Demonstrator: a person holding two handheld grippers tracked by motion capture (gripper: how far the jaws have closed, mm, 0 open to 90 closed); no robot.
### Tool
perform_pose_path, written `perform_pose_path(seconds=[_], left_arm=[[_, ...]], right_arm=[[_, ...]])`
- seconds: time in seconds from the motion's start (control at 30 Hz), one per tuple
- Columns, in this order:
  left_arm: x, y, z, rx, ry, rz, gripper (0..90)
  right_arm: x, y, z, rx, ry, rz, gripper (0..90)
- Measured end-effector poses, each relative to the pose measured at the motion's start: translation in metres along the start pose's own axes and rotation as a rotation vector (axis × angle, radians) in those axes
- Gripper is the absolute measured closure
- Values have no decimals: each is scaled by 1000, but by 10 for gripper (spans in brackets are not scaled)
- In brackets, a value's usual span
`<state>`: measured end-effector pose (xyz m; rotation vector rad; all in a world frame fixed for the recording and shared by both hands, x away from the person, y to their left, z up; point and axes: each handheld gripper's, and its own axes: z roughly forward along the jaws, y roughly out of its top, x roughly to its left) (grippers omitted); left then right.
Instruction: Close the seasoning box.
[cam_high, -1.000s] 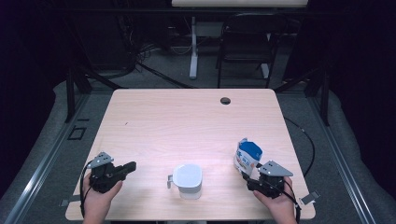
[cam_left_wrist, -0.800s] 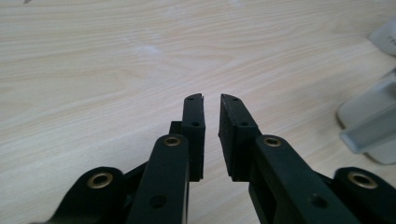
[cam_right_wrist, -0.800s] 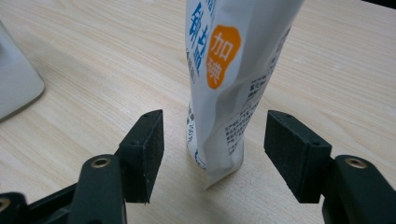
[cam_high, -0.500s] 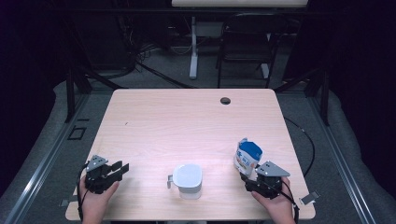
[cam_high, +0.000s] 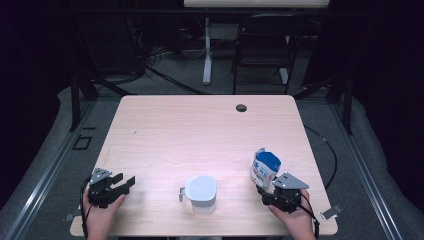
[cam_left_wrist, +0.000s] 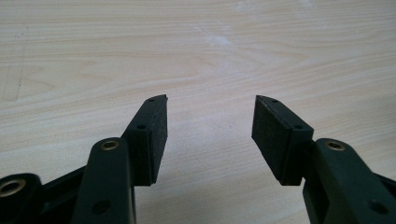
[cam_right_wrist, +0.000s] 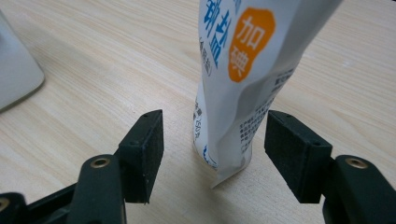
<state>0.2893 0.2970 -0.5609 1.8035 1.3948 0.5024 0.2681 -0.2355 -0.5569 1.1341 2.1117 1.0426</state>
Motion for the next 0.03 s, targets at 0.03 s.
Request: perform_pose_path(seconds=[0.03], left_arm=[[0,0,-1,2,-1,-6,462]], right_arm=[[0,-1,0,-3,-1,6,375]])
